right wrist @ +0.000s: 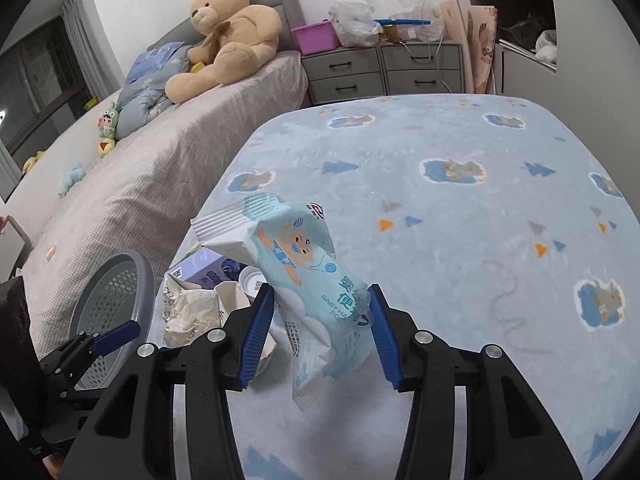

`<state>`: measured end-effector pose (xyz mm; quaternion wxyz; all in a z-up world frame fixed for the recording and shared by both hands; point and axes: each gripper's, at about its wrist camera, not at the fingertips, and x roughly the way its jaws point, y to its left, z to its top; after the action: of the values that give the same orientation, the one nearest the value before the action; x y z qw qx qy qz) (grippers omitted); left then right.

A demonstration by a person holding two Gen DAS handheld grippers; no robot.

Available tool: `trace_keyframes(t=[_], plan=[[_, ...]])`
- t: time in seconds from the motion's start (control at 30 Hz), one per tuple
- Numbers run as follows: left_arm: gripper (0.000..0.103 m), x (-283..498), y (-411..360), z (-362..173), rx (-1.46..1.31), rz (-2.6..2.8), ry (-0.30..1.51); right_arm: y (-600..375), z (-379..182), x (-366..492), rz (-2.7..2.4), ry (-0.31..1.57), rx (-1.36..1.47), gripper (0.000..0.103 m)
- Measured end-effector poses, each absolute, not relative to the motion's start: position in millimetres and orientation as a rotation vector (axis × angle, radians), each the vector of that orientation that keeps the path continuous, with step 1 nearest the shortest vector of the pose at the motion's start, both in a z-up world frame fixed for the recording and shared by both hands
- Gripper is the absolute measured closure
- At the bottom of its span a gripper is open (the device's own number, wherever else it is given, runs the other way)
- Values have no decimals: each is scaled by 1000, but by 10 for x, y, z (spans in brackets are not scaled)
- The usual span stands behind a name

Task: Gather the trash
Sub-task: 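Grasp the crumpled white paper with the left gripper while the right grasps the wet-wipes packet, then carry paper and wipes packet over the wastebasket and open both grippers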

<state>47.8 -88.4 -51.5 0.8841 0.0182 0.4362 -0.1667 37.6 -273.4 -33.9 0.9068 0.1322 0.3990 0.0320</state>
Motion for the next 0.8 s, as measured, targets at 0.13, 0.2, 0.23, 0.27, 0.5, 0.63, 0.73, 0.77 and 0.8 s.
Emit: trace_keyframes(t=[0.13, 0.2, 0.23, 0.27, 0.5, 0.63, 0.73, 0.77, 0.8], plan=[[33, 552, -1000, -578, 50, -354, 918, -2793, -387, 371, 63, 840, 284, 56], [33, 575, -1030, -594, 49, -356, 919, -2822, -398, 379, 66, 842, 294, 56], [33, 592, -1045, -605, 49, -356, 920, -2829, -401, 385, 69, 842, 300, 56], [33, 611, -1057, -616, 50, -356, 922, -2829, -404, 390, 74, 843, 302, 56], [41, 695, -1095, -651, 46, -356, 930, -2814, -424, 399, 92, 850, 297, 56], [50, 694, -1067, -631, 39, -363, 924, -2822, -425, 408, 93, 848, 305, 56], [67, 659, -1048, -586, 38, -380, 912, -2811, -423, 406, 96, 848, 307, 56], [69, 640, -1042, -565, 40, -385, 910, -2802, -417, 404, 96, 846, 305, 56], [69, 622, -1038, -550, 43, -384, 905, -2795, -415, 404, 97, 845, 303, 56]])
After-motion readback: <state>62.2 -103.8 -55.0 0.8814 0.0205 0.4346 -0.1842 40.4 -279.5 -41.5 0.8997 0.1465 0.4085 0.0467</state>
